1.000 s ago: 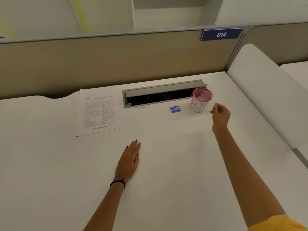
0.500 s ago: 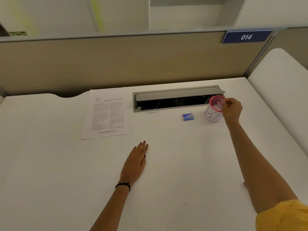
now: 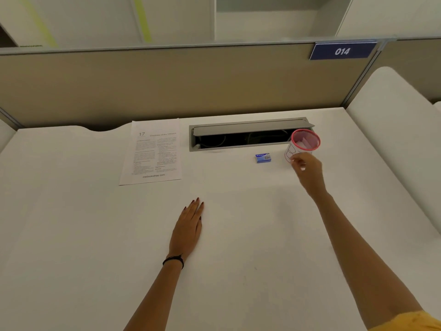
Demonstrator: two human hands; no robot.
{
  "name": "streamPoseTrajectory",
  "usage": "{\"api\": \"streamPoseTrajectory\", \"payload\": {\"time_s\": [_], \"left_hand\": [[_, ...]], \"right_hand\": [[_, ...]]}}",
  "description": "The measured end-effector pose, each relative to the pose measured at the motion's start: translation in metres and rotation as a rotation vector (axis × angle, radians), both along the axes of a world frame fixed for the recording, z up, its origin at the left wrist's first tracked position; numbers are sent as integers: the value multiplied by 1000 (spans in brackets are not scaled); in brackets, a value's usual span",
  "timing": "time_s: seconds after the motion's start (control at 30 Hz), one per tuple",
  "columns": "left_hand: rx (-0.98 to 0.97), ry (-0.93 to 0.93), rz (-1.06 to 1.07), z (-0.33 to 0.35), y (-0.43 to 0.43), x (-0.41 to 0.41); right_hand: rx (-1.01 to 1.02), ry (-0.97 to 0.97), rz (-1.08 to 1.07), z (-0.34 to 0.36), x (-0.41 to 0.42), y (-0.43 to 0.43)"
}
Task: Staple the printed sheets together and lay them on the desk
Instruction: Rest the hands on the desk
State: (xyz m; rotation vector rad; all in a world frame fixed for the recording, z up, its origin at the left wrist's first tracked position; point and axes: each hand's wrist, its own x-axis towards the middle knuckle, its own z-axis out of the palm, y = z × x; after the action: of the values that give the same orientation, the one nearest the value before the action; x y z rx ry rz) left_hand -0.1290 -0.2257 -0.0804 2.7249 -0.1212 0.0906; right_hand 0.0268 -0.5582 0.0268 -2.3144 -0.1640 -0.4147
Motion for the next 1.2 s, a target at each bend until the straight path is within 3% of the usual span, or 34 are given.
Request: {"api": "streamPoseTrajectory", "payload": {"time_s": [0.17,0.37,0.5,0.73,0.87,1.0,1.2], "left_hand": [[4,-11,26,1,-4,-23],[2,-18,63,0,-5,-33],[-10,-18,96,0,-11,-45],[-19,-6,104,2,-14,-59],[4,-13,85,3,-13,-58],[21,-9,62,5,-13,-62],[42,-2,-51,6,-12,-74]], "right_hand": [[32,139,137,-36,-73,14],[-231,390,326,-85,-144,38],[-373,328,452,-97,-191,60],[-415,288,609,-94,-268,88],[-606,225,708,-96,-289,96],[-595,236,828,-92,-300,104],[-566,270,665,-85,-318,105]]}}
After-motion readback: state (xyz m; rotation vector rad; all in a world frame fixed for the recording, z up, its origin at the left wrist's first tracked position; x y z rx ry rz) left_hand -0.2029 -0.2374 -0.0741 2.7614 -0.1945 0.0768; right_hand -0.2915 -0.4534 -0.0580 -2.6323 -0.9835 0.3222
